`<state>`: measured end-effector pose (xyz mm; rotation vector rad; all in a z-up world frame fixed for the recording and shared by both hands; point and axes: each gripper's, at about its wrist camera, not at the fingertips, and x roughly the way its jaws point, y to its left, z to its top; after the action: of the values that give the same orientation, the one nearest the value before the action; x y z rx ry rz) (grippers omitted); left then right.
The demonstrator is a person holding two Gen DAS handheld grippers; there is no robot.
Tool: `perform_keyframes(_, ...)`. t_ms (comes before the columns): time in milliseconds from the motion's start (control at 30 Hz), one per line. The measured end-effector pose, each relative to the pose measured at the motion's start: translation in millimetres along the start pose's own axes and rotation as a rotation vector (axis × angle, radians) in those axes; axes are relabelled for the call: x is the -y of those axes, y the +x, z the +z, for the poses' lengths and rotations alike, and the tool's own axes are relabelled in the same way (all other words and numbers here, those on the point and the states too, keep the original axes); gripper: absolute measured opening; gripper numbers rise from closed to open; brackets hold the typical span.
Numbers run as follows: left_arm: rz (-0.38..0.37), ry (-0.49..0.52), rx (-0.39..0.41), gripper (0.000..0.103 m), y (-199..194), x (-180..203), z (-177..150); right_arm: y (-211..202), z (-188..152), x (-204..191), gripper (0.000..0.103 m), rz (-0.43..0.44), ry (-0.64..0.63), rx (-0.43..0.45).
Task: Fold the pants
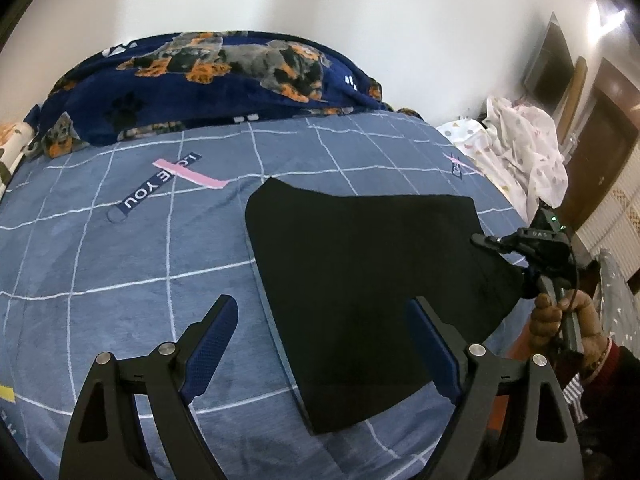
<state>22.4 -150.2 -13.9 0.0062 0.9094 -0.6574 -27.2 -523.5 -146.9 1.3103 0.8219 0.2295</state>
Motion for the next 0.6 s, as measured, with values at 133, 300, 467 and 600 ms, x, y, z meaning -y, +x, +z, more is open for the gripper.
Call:
perform_keyframes(133, -0.013, -0.01, -0.012, 0.086, 2, -1, 1, -41, 11, -1, 0.024, 0.026, 0.044, 0.122)
perform_keyframes(300, -0.031, -0.018, 0.005, 0.086, -2, -2, 4, -75, -16, -30, 0.026, 0.145, 0.014, 0.047)
perform_keyframes(467, -0.048, -0.029, -0.011, 0.086, 1, -1, 2, -71, -48, -23, 0.034, 0.105, 0.063, -0.066)
perform_keyframes(600, -0.043, -0.016, -0.014, 0.086, -1, 2, -1, -51, -54, -14, 0.037, 0.059, 0.084, -0.089)
